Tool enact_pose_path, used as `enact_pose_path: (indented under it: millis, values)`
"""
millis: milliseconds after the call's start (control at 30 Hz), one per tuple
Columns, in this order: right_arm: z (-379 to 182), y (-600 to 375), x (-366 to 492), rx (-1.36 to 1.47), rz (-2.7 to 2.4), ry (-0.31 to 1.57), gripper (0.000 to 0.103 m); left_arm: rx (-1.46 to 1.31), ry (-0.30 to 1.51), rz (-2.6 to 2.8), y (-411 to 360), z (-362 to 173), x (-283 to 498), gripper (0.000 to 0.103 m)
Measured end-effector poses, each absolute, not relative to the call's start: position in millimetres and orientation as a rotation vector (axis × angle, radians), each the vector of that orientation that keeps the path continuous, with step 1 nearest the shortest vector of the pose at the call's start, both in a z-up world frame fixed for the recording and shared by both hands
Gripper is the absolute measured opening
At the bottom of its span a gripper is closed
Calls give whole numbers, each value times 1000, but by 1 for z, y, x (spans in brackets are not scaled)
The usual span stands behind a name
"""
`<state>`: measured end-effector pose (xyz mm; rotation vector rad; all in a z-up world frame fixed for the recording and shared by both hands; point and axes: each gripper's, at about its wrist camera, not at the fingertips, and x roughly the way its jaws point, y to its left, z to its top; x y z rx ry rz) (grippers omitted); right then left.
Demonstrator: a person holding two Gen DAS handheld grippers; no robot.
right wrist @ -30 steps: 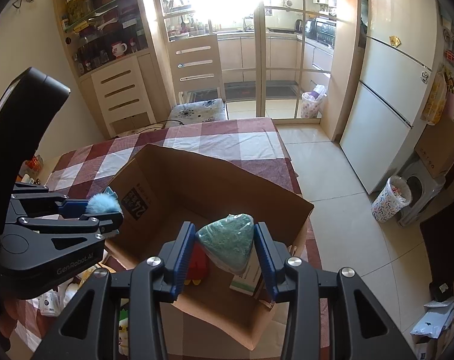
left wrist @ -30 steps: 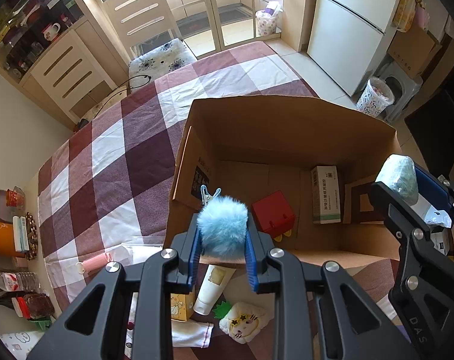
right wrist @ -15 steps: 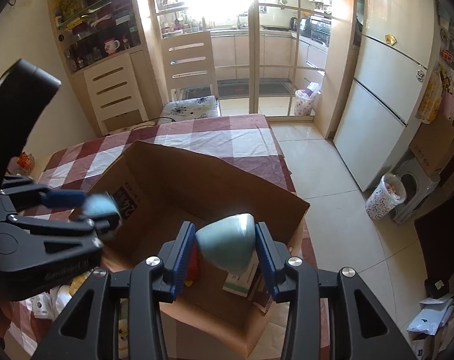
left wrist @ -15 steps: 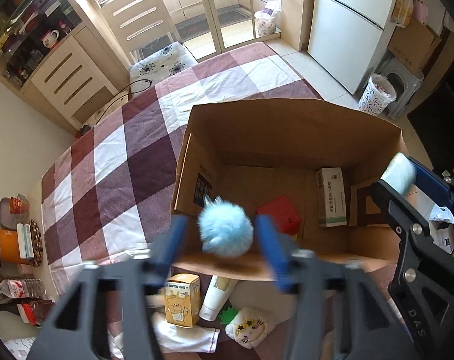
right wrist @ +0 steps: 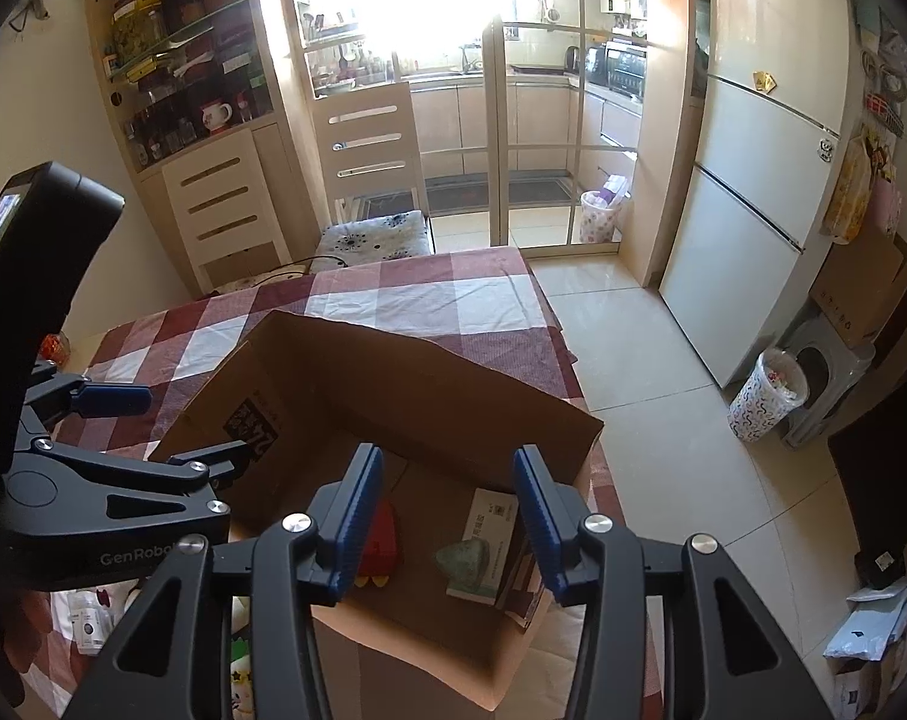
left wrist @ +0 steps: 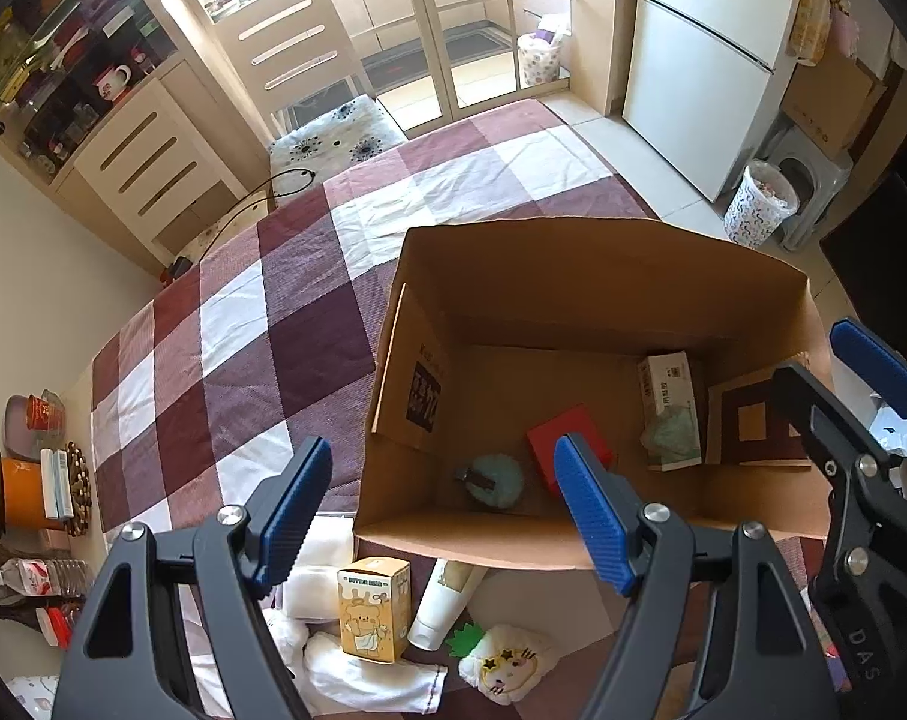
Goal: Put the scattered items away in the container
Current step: 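Move both open tools back over the scattered items on the table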
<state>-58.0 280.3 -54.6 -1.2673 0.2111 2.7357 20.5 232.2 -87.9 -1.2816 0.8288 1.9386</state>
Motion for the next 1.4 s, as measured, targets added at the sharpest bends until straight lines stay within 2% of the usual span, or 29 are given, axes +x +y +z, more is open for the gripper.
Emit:
enact_pose_path:
  millis: [333,433,500,667,900,1033,1400]
  values:
    - [-52,280,-49,-1273,2740,216,47,-1281,809,1947,225,-81,30,78]
    - [-50,278,-46,-1276,2737,204,58,-1278,807,1951,221,-78,35,78]
    - [-49,277,-44,-1285,2734,194,69,-1276,802,1954,218,-76,37,79]
    - [-44,276,-34,-1272,2716,184,80,-1271,789,1972,208,-70,45,80]
    - [-35,274,-16,-1240,2711,179,82,-1240,780,2001,194,-59,60,80]
    - [-31,273,-4,-1229,2707,171,83,-1219,766,2020,186,-52,68,85]
    - [-23,269,26,-1202,2714,147,83,-1187,750,2036,167,-38,95,86]
